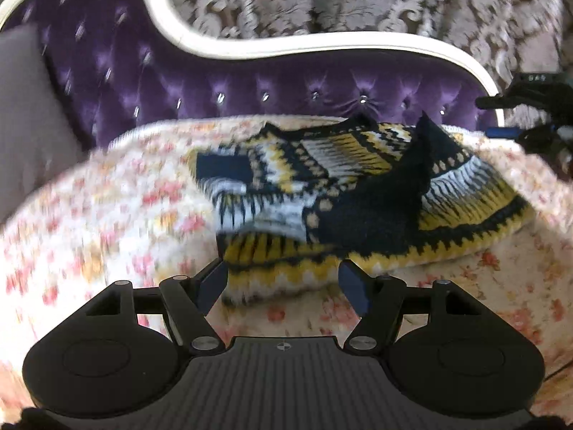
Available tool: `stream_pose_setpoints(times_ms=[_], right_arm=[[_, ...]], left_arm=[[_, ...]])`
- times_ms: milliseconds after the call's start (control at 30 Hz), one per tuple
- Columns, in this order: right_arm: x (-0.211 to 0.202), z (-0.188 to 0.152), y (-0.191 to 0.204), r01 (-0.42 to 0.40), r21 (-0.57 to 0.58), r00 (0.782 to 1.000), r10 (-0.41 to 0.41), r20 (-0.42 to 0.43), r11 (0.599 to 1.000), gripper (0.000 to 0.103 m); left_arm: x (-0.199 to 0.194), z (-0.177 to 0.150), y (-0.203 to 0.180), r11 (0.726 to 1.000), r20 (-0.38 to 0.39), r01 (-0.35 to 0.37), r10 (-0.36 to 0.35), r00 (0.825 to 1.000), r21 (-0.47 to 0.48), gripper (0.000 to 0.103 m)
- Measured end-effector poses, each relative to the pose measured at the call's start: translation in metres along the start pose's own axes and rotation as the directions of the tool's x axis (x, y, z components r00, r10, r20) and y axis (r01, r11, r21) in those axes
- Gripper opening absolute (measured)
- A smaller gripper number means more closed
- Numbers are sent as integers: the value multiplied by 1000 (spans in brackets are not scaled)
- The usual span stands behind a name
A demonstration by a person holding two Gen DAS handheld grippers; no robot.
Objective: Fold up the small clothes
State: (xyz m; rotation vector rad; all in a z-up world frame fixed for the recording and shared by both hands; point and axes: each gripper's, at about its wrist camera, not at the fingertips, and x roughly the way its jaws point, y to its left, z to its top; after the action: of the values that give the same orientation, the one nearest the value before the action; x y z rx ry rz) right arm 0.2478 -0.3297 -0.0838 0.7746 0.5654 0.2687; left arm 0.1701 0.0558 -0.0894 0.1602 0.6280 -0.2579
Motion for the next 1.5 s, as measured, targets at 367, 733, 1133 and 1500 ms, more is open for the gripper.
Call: stream_pose_setpoints(times_ms=[367,733,1133,1500], right_arm=[[-15,-2,-22,19,-10,1000,-19,14,1000,58],[-4,9,-35,39,-47,999,-39,-6,998,64],[48,-4,-28,1,-164,992,-22,-121,986,71],[66,-26,-18,0,-260,985,-45,-164,966,75]], left_arm=[[60,18,-12,947,-91,-26,58,994,320,67],[99,66,97,879,-20,68,-87,996,-472,66],[100,66,60,973,-34,143,-152,988,-182,67],[146,76,30,953,-129,197,-230,964,-232,46]])
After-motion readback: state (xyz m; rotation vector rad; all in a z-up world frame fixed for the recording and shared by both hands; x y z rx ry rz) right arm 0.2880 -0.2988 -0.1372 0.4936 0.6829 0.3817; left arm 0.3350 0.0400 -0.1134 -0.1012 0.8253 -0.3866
